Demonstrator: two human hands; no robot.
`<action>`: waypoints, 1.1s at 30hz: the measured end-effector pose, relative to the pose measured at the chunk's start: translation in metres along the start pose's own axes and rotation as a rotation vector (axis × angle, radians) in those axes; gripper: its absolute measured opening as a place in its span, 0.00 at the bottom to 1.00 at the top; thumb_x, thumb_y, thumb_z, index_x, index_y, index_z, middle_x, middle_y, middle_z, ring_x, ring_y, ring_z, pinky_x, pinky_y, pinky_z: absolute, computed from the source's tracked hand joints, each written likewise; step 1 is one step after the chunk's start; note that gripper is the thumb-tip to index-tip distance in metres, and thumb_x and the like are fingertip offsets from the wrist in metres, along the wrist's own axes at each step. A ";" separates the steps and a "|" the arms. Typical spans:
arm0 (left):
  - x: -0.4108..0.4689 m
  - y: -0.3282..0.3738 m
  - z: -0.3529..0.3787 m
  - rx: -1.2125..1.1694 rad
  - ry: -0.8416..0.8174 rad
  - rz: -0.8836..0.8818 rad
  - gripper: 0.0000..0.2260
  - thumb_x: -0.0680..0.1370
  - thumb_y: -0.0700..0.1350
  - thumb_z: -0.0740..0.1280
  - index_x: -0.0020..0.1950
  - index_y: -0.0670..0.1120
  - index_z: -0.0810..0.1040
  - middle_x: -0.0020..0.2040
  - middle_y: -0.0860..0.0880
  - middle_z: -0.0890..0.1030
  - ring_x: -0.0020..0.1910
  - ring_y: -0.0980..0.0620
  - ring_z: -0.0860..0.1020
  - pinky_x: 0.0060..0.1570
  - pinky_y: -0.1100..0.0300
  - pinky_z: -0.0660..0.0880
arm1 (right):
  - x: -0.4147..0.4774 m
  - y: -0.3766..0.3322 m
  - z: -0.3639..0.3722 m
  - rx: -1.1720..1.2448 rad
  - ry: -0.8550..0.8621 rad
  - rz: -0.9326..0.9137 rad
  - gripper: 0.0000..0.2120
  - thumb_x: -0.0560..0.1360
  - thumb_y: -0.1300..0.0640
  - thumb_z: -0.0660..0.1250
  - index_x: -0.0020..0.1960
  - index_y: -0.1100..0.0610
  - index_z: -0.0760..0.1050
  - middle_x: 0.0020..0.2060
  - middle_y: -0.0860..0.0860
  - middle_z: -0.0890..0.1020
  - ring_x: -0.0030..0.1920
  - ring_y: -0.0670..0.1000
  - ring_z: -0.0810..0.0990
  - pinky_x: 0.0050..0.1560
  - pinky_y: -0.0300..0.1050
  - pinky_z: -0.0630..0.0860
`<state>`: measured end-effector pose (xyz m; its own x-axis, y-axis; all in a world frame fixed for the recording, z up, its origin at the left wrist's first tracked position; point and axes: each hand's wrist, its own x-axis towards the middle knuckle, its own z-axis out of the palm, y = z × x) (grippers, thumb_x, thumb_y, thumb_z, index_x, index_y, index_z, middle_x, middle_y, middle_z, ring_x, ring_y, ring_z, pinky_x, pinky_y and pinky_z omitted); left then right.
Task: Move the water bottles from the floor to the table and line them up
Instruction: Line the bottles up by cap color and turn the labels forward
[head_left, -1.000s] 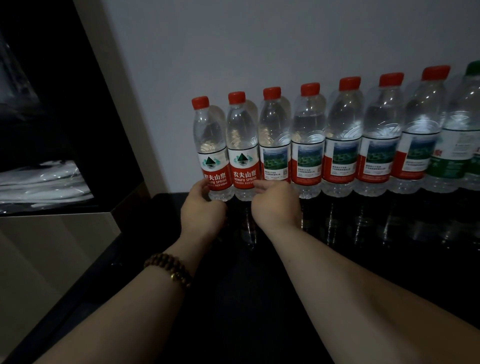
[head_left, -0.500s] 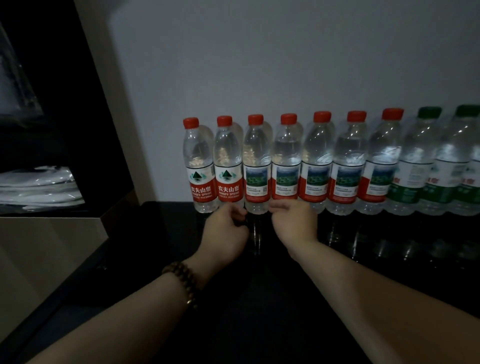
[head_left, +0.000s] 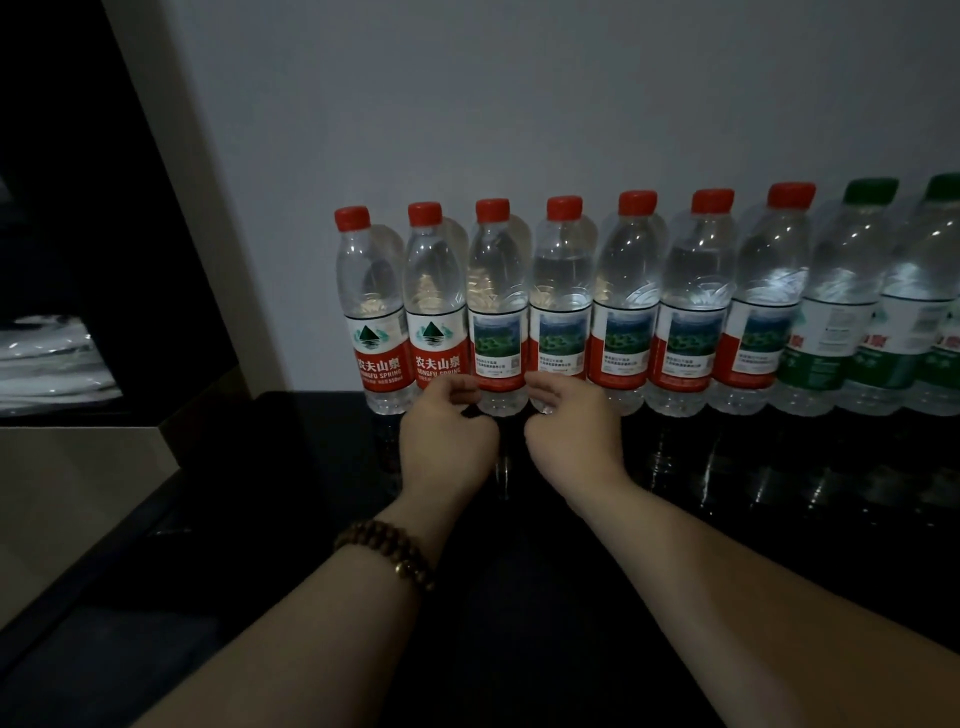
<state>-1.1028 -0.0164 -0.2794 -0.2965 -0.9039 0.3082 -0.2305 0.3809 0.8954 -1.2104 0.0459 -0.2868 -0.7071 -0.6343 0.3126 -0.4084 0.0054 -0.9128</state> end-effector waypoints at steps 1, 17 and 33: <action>-0.001 0.000 0.001 0.012 -0.012 0.026 0.17 0.71 0.36 0.70 0.55 0.54 0.79 0.50 0.60 0.81 0.51 0.60 0.79 0.45 0.68 0.74 | 0.000 0.000 0.002 0.003 0.001 -0.014 0.30 0.69 0.75 0.64 0.68 0.57 0.78 0.62 0.51 0.83 0.63 0.47 0.79 0.58 0.35 0.74; 0.003 -0.003 0.002 -0.037 -0.202 0.027 0.33 0.71 0.31 0.66 0.73 0.54 0.74 0.51 0.67 0.77 0.42 0.80 0.73 0.39 0.81 0.69 | 0.003 0.007 0.007 -0.039 -0.105 -0.012 0.34 0.67 0.71 0.62 0.71 0.51 0.76 0.65 0.47 0.81 0.68 0.50 0.76 0.64 0.42 0.73; 0.006 -0.006 0.002 -0.076 -0.241 -0.016 0.33 0.72 0.31 0.65 0.75 0.55 0.72 0.61 0.60 0.79 0.49 0.71 0.75 0.44 0.76 0.71 | 0.005 0.007 0.007 -0.027 -0.151 0.048 0.37 0.67 0.71 0.61 0.74 0.51 0.72 0.68 0.49 0.79 0.71 0.49 0.74 0.69 0.46 0.72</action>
<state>-1.1055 -0.0242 -0.2839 -0.5081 -0.8337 0.2162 -0.1690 0.3426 0.9241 -1.2123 0.0372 -0.2932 -0.6320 -0.7421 0.2233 -0.3928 0.0583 -0.9178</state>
